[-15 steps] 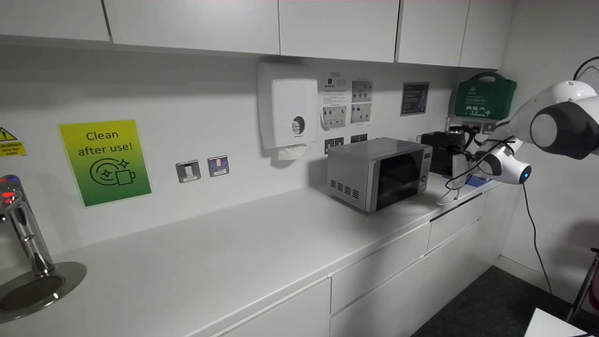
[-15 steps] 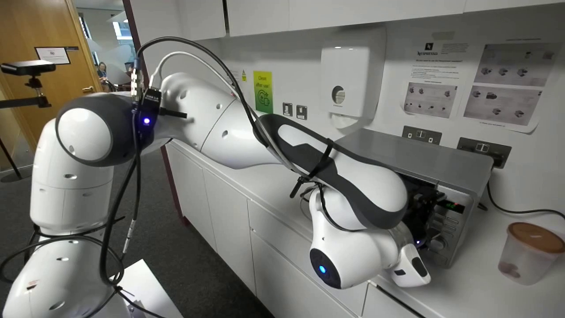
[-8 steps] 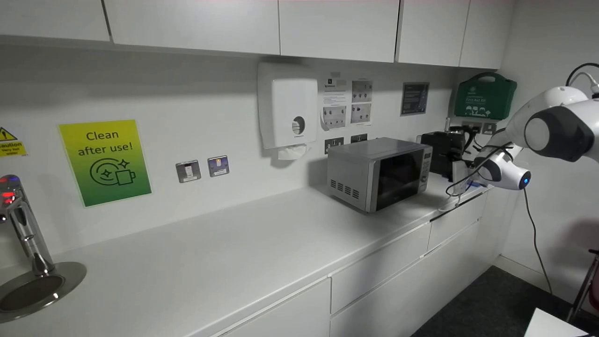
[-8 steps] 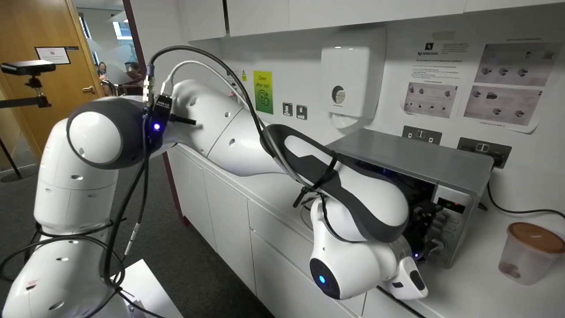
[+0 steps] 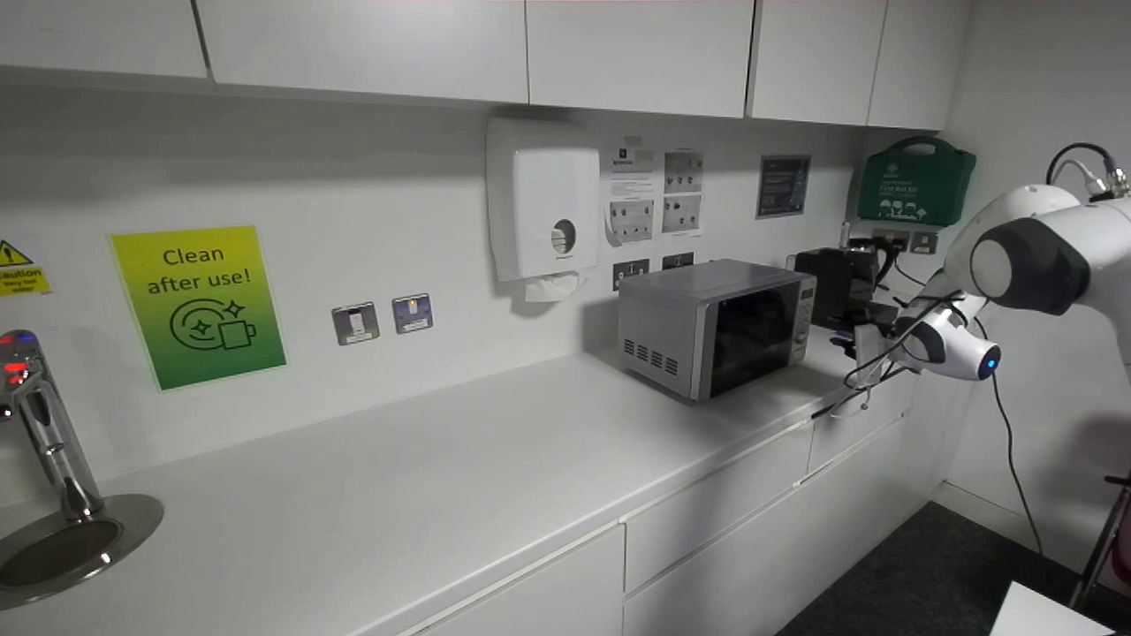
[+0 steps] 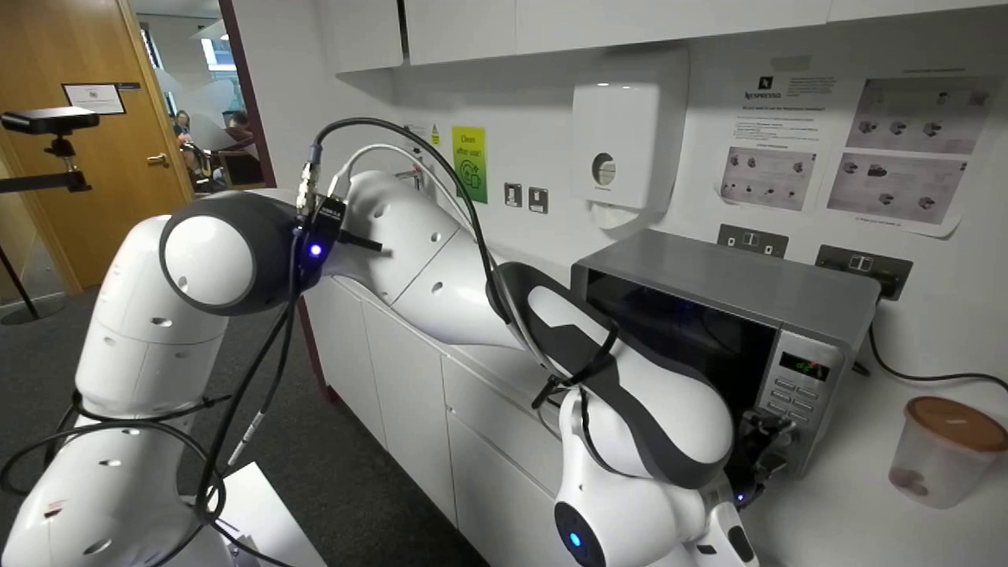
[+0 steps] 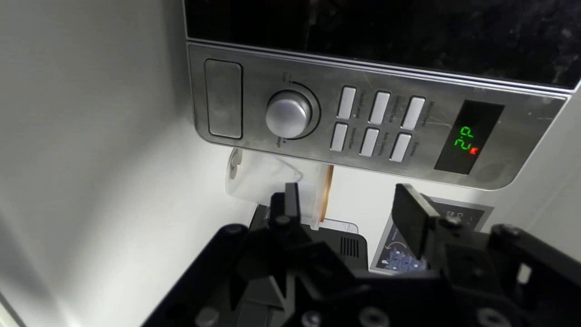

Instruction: Press a button on the microwave

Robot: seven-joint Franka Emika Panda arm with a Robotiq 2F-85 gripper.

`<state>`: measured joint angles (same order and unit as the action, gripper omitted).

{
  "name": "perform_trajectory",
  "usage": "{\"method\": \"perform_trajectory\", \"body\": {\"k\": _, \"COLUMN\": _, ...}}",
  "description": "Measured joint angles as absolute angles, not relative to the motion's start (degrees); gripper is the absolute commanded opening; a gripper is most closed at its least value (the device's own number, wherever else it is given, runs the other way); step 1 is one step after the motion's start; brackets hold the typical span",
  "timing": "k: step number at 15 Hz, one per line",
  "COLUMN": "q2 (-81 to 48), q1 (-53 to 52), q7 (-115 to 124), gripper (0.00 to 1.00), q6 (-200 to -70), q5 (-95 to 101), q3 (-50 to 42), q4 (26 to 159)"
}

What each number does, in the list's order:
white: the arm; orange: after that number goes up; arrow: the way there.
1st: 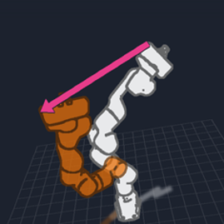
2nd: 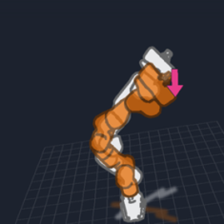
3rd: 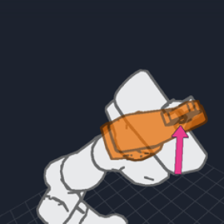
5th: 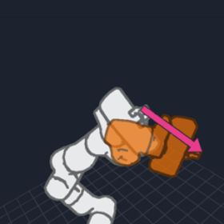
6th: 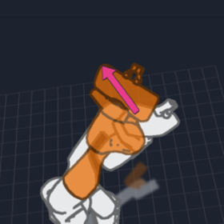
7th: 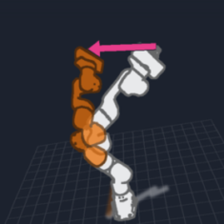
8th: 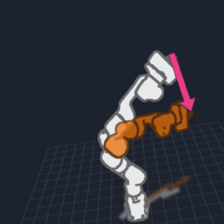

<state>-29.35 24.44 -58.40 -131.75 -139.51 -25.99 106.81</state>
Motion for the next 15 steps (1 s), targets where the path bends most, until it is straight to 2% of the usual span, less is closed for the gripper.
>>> {"method": "perform_trajectory", "body": {"k": 3, "q2": -29.9, "q1": 24.9, "q7": -60.7, "gripper": 0.01, "q6": -127.0, "q5": -142.1, "q3": -26.0, "q4": 107.3}}
{"method": "perform_trajectory", "body": {"k": 15, "q2": -32.7, "q1": 24.9, "q7": -65.1, "gripper": 0.0, "q6": -119.9, "q5": -144.0, "q3": -25.9, "q4": 107.3}}
